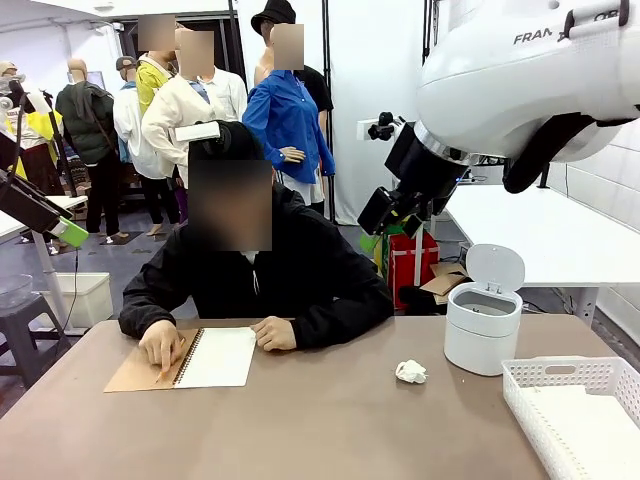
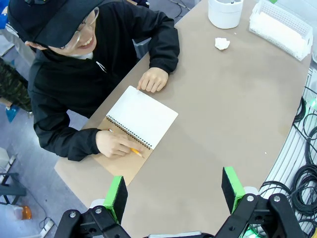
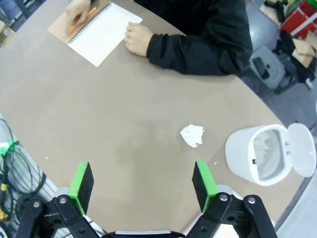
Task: Sort the paper based on its condition.
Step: If a person hands you a paper, place it in the Organizing basket , and if it's crumpled, put it in the Trash can.
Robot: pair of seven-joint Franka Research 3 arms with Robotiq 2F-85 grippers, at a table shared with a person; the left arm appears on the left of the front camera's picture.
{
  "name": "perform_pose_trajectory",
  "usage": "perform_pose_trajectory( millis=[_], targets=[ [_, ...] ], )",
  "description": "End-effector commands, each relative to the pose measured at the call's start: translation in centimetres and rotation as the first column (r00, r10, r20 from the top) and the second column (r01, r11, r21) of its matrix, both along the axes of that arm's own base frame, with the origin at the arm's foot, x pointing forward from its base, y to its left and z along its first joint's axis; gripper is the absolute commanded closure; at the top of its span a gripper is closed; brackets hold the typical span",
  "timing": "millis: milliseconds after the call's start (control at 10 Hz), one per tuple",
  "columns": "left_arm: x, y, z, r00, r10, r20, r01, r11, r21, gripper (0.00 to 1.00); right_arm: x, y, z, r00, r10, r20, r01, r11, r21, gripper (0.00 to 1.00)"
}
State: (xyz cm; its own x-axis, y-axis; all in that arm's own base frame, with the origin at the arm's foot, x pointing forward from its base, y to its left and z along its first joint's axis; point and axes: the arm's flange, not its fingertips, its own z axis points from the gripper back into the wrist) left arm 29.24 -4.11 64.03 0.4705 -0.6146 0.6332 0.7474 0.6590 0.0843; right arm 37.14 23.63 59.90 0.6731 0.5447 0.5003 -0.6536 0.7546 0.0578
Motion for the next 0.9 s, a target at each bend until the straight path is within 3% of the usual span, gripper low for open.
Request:
perform_pose_trajectory(
  millis=[0, 500, 800],
  targets=[
    [0.0, 0.1, 0.0, 1.000, 0.003, -0.001, -0.003, 1.000, -0.003, 0.00, 0.7, -0.3, 0.1, 0.997, -0.020, -0.071, 0.021, 1.000, 0.014, 0.00],
    [0.0, 0.1, 0.0, 1.000, 0.003, -0.001, -0.003, 1.000, -0.003, 0.00, 5.1, -1.3, -8.3, 0.943, -0.084, -0.323, 0.053, 0.993, -0.103, 0.00],
    [0.0, 0.1, 0.0, 1.000, 0.003, -0.001, -0.003, 1.000, -0.003, 0.00, 6.4, -0.5, -14.3, 0.938, -0.148, -0.312, 0.077, 0.971, -0.227, 0.00]
  ],
)
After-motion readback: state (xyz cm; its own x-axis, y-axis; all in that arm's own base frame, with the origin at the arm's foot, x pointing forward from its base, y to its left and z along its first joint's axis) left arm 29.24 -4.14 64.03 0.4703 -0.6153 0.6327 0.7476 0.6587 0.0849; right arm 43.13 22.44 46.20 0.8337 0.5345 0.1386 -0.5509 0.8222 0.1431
